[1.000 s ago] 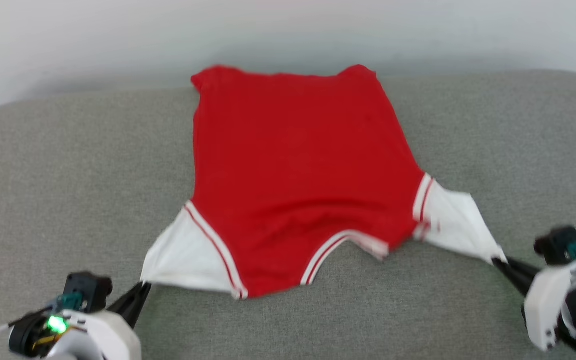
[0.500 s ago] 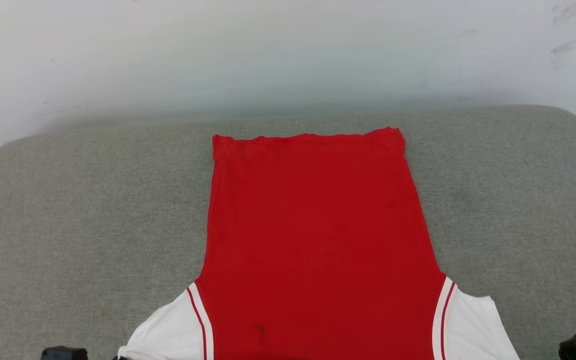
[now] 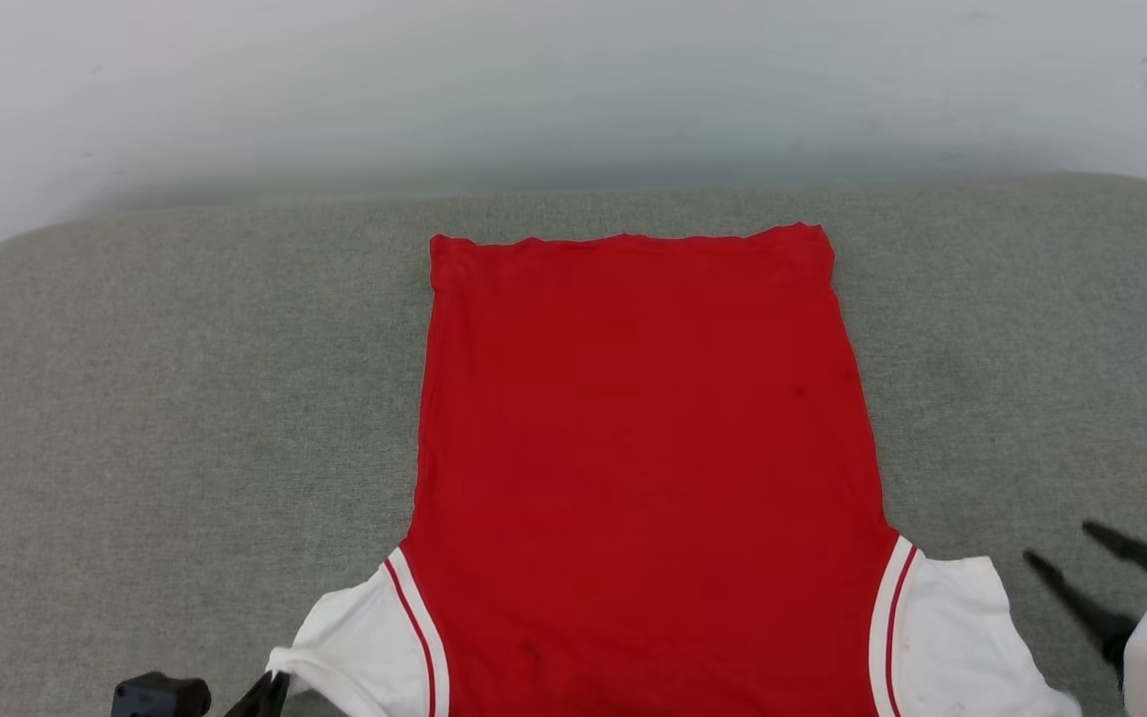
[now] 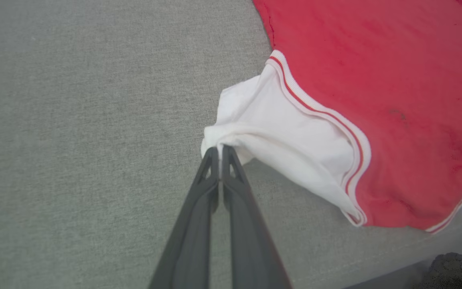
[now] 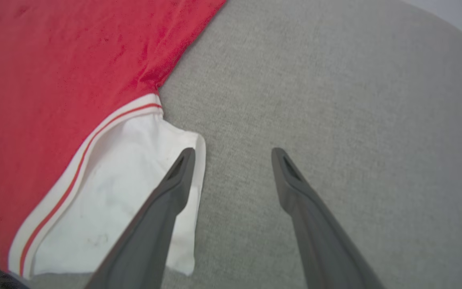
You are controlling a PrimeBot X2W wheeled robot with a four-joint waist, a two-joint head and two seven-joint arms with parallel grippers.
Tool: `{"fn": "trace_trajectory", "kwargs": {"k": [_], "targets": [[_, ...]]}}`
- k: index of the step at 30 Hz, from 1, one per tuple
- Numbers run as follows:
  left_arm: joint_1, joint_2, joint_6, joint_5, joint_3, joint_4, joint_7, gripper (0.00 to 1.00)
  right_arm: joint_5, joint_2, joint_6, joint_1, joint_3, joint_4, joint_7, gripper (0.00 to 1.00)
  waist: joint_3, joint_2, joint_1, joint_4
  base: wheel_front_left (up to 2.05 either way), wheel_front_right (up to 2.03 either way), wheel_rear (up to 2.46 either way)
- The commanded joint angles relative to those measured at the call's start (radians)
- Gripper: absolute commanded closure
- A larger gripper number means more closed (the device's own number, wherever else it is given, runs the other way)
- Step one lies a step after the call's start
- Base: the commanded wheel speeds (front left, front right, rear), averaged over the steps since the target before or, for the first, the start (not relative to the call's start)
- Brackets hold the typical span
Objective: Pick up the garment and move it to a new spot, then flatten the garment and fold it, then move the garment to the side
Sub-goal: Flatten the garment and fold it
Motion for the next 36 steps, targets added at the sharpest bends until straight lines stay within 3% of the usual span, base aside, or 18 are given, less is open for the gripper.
{"fn": "trace_trajectory", "kwargs": {"k": [1,7,13,18,25,31,36], "targets": [[-0.02,-0.006,0.002,0.009,0.009,-0.007,-0.003,1.0,-0.013,-0.003,-0.001,-0.021,-0.026,-0.016,0.004,0.0,0.015,-0.0001,0.0,0.005,0.0,0.0,0.0],[-0.068,-0.028,0.008,0.059,0.029,-0.034,-0.003,1.0,-0.073,-0.003,-0.001,-0.172,-0.293,-0.164,0.078,0.0,0.091,-0.0001,0.0,0.032,0.0,0.0,0.0],[-0.132,-0.048,0.008,0.114,0.042,-0.086,0.002,1.0,-0.129,0.022,-0.001,-0.415,-0.419,-0.258,0.261,0.0,0.209,-0.0001,0.0,0.087,0.0,0.0,0.0],[-0.194,-0.063,0.025,0.172,0.035,-0.124,0.006,1.0,-0.101,0.033,-0.001,-0.631,-0.372,-0.231,0.546,0.0,0.309,-0.0001,0.0,0.146,0.0,0.0,0.0],[-0.252,-0.11,0.042,0.231,0.035,-0.169,0.003,1.0,-0.084,0.046,-0.001,-0.891,-0.214,-0.122,0.958,0.0,0.431,-0.0001,0.0,0.216,0.0,0.0,0.0],[-0.302,-0.147,0.043,0.276,0.035,-0.198,0.0,1.0,-0.058,0.072,-0.001,-1.012,-0.157,-0.009,1.183,0.0,0.515,-0.0001,0.0,0.259,0.0,0.0,0.0],[-0.337,-0.166,0.045,0.308,0.038,-0.215,-0.001,1.0,-0.08,0.091,-0.001,-1.049,-0.17,0.068,1.264,0.0,0.574,-0.0001,0.0,0.287,0.0,0.0,0.0]]}}
